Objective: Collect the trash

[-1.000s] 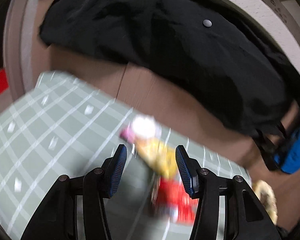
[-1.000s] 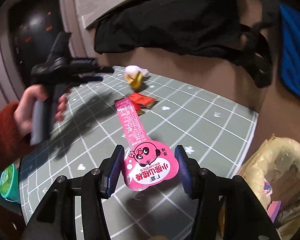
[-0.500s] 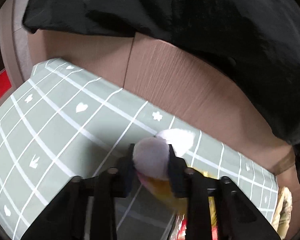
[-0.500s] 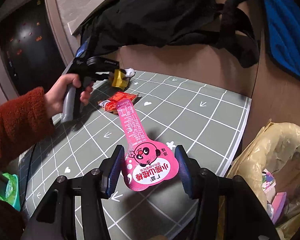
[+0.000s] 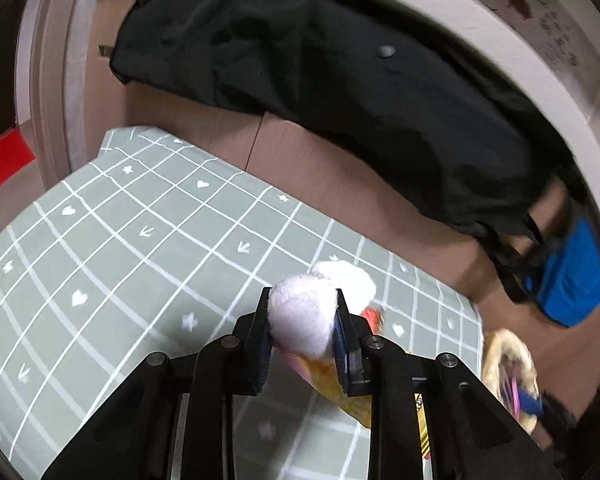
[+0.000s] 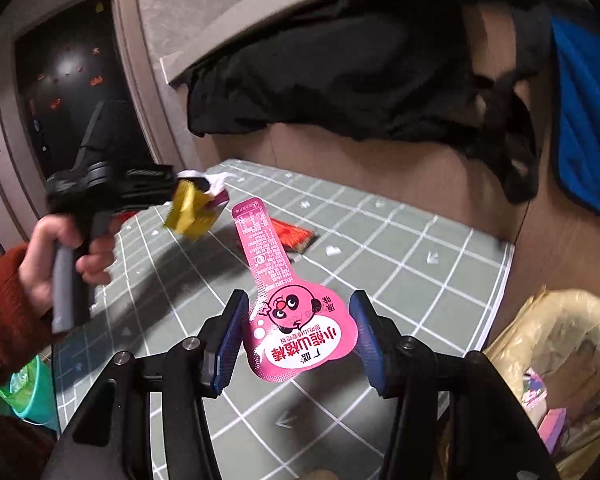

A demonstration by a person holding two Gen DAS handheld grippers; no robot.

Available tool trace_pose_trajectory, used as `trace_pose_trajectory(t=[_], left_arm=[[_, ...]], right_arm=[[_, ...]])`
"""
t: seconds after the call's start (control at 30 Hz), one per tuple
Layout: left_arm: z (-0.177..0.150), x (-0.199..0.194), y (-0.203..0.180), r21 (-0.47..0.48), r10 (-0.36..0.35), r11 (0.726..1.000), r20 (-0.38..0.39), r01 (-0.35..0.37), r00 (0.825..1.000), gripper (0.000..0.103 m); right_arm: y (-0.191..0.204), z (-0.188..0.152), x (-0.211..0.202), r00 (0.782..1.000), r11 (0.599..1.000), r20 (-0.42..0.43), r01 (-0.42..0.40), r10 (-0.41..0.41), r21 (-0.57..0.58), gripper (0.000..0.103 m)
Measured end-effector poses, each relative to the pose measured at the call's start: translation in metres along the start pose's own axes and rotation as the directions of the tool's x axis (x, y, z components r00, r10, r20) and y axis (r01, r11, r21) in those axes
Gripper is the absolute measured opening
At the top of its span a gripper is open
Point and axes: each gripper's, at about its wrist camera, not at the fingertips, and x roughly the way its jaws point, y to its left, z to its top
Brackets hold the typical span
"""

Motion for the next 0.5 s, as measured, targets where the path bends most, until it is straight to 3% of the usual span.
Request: trace_pose_trajectory(t=[0.13,0.23,0.3,0.5], left_arm=[[-0.031,-0.020,-0.004,0.059,-0.010,0.998,-0.022,0.011,1.000,0.030],[-0.053,-0.023,0.002,0.077,-0.097,0.992,-0.067,0.102,0.993,0.046],[-0.062,-0.026,0.005,0.073,-0.118,0.990,-0.078,0.124,0.990,0.050],[-0.068,-0.041,0.025,0.010,-0.092,0.996,-0.071,0.093,0.993,0.051]], right_arm=[[0.008,-0.001,-0.008,1.000,1.000,0.003,0.004,-0.004,-0.020,0.049],[0.010,-0.007,-0.010,1.000,1.000,-0.006,0.009,-0.009,-0.021,0.049],[0.010,-0.009,-0.009,1.000,1.000,-0.015,0.011,-0.012,-0.018,0.049],[0.013,-0.015,-0.007,0.999,1.000,-0.031,0.008,-0.009,-0.020,0.049]])
